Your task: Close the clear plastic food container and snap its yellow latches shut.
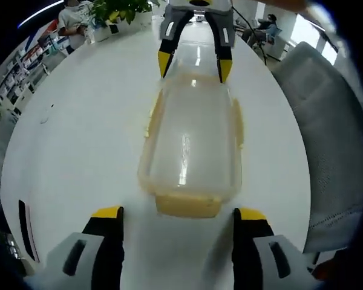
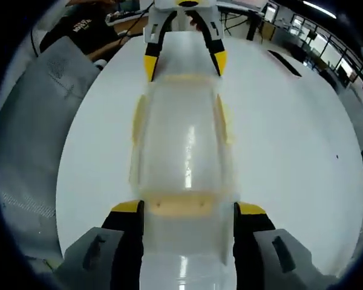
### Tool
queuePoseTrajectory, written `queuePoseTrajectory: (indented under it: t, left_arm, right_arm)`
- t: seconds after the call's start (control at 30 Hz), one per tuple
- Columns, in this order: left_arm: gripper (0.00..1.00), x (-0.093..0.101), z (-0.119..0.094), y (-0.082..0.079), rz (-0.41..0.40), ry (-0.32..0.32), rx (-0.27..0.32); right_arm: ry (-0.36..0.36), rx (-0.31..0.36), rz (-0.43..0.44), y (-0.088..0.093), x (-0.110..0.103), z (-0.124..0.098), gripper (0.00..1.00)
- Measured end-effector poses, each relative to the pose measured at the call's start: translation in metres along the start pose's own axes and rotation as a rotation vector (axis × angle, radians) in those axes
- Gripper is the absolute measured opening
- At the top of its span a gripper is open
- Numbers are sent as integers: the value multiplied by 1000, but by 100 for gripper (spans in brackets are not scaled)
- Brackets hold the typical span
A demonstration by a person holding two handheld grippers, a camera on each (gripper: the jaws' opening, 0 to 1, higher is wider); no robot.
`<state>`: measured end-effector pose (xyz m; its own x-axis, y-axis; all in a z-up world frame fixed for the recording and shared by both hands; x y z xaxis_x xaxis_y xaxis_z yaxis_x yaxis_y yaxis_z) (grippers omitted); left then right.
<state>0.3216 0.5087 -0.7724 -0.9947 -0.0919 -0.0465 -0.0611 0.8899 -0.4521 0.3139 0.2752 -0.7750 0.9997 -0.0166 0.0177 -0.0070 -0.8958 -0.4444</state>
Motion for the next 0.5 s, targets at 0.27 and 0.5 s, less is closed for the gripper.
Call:
queuePoseTrajectory:
  t: [0.27, 0.5]
  left_arm:
    - [61, 2, 5, -7, -9, 17, 3]
    - [57, 3, 7, -11, -16, 16, 0]
  right_arm:
    - [-20, -40, -14, -6, -1, 0, 52]
    - [-22, -66, -18, -9, -2, 0, 50]
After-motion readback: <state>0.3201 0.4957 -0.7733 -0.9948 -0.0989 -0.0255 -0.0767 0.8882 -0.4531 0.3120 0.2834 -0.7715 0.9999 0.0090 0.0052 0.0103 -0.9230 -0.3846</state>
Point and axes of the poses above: the point that each gripper's makers call its tool centre point, and the gripper's own axes: z roughly forward along the fingers, x roughly to its right, y roughly out of its underside, the point moved 8 cm from there along -z, roughly backward along the fingers, and after that the axes turned 3 degrees about x, right-handed, at the moved point
